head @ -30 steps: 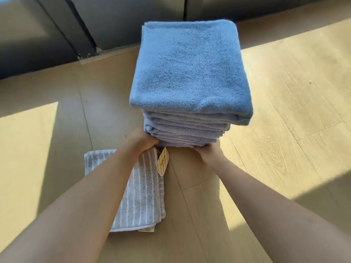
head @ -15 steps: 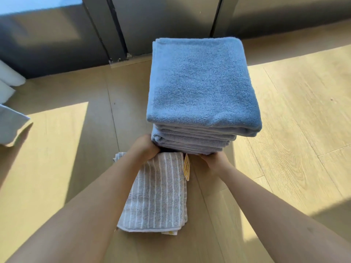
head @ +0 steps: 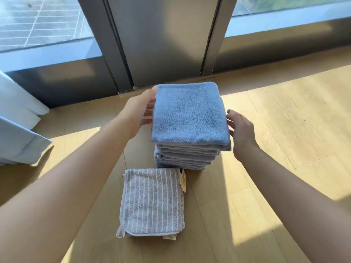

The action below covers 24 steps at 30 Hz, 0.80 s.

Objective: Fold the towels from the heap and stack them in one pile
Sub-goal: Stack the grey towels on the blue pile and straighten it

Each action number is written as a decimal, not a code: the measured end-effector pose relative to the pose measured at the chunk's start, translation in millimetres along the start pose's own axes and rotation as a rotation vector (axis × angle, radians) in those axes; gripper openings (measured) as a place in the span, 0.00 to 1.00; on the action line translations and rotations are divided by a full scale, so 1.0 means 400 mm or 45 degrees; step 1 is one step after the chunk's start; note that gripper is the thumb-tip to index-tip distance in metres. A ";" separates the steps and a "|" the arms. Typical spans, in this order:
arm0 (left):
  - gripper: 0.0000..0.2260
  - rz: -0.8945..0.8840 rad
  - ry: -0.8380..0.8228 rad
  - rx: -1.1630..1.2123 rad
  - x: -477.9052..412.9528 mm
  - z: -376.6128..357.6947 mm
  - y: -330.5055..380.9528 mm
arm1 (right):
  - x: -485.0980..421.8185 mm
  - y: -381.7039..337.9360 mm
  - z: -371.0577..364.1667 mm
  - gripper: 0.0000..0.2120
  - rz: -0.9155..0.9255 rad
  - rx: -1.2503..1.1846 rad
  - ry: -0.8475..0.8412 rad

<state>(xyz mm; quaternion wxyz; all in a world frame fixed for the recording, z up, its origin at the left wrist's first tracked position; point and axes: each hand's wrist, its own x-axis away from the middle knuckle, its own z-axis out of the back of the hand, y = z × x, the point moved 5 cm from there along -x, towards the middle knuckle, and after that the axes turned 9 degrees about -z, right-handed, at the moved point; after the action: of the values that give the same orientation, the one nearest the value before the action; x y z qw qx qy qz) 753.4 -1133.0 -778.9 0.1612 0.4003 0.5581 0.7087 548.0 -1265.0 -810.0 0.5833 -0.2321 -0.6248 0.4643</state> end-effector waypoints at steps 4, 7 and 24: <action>0.09 0.126 -0.193 -0.210 0.010 -0.043 0.021 | 0.030 -0.111 -0.038 0.08 0.254 0.375 -0.117; 0.22 0.046 -0.067 -0.246 0.006 -0.044 0.028 | 0.019 -0.113 -0.063 0.14 0.102 0.593 -0.262; 0.17 0.098 0.015 -0.094 0.002 -0.043 0.009 | 0.007 -0.081 -0.062 0.11 -0.275 0.260 -0.361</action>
<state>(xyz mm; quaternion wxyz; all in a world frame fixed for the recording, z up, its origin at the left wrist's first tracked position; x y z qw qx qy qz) 740.8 -1145.0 -776.0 0.1452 0.4112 0.5166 0.7369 579.0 -1269.9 -783.6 0.5562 -0.0357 -0.6716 0.4882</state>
